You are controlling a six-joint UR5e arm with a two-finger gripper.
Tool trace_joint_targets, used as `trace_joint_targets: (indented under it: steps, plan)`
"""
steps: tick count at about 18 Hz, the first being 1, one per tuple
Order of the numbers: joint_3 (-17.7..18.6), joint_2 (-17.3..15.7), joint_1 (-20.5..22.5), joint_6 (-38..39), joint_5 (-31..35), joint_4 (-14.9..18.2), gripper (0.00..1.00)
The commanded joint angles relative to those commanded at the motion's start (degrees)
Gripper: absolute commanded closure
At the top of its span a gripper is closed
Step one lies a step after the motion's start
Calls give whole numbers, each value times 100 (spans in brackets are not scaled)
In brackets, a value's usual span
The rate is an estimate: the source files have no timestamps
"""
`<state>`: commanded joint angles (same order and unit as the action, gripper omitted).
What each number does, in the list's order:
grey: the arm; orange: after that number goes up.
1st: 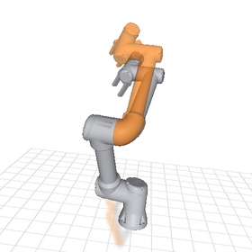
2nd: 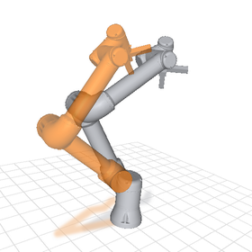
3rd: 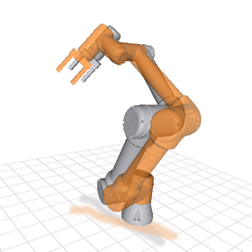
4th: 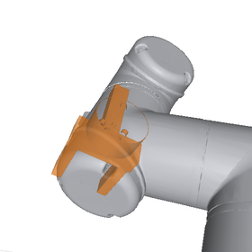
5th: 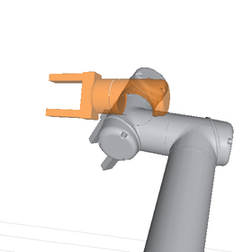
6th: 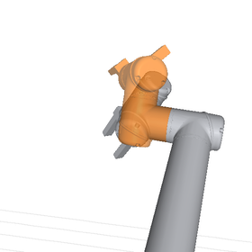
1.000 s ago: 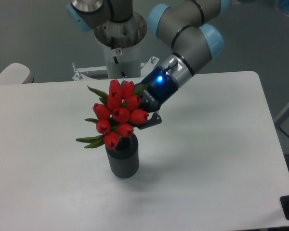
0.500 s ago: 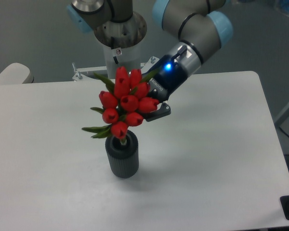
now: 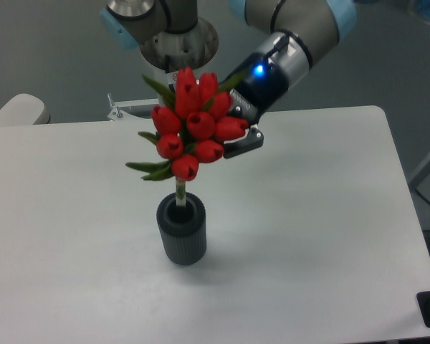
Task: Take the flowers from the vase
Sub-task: 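Carry the tulip bouquet away from the vase and hold it aloft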
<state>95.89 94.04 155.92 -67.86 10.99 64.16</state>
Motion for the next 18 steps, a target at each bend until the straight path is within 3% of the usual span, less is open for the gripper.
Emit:
trace_joint_targets:
  steps: [5,7,9,13,18]
  plan:
    - [-88,26,236,-25,9,-35,63]
    - [-115,192,334,-25,17,-148,63]
    - [-167,412,369,45,61,-473,63]
    - [-360,877,817,-25,62,-527,64]
    - [-878,1660,958,-8,114,-694,65]
